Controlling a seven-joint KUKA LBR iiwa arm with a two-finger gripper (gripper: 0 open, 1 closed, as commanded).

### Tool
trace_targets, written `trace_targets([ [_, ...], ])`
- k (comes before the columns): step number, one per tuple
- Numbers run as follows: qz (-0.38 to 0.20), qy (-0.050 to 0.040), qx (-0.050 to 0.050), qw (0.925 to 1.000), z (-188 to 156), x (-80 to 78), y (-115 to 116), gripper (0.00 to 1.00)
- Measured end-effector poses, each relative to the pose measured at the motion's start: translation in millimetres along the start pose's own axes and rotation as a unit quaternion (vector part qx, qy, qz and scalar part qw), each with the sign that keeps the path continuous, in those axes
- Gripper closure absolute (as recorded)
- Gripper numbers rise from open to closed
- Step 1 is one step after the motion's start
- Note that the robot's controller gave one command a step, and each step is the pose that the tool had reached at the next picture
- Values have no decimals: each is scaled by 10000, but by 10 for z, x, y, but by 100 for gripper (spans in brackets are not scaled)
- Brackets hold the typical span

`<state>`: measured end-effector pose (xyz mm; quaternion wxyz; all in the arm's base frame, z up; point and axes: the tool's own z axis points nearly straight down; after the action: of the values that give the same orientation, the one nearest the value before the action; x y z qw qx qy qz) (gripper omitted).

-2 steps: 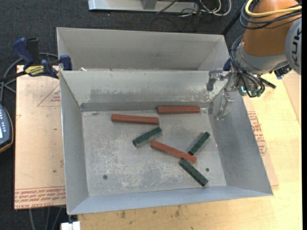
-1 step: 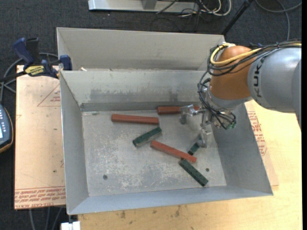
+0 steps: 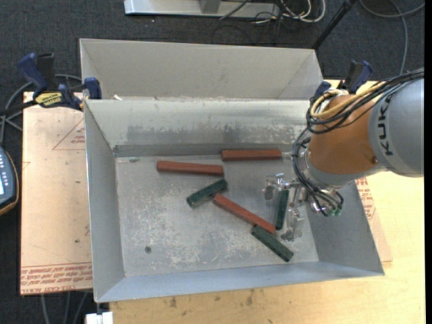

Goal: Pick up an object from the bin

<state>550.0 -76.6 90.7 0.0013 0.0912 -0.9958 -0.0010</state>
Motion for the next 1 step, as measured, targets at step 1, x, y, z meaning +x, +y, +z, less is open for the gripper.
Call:
trace_targets([
  [1, -2423, -20, 14, 9702, 211, -194, -248, 0],
])
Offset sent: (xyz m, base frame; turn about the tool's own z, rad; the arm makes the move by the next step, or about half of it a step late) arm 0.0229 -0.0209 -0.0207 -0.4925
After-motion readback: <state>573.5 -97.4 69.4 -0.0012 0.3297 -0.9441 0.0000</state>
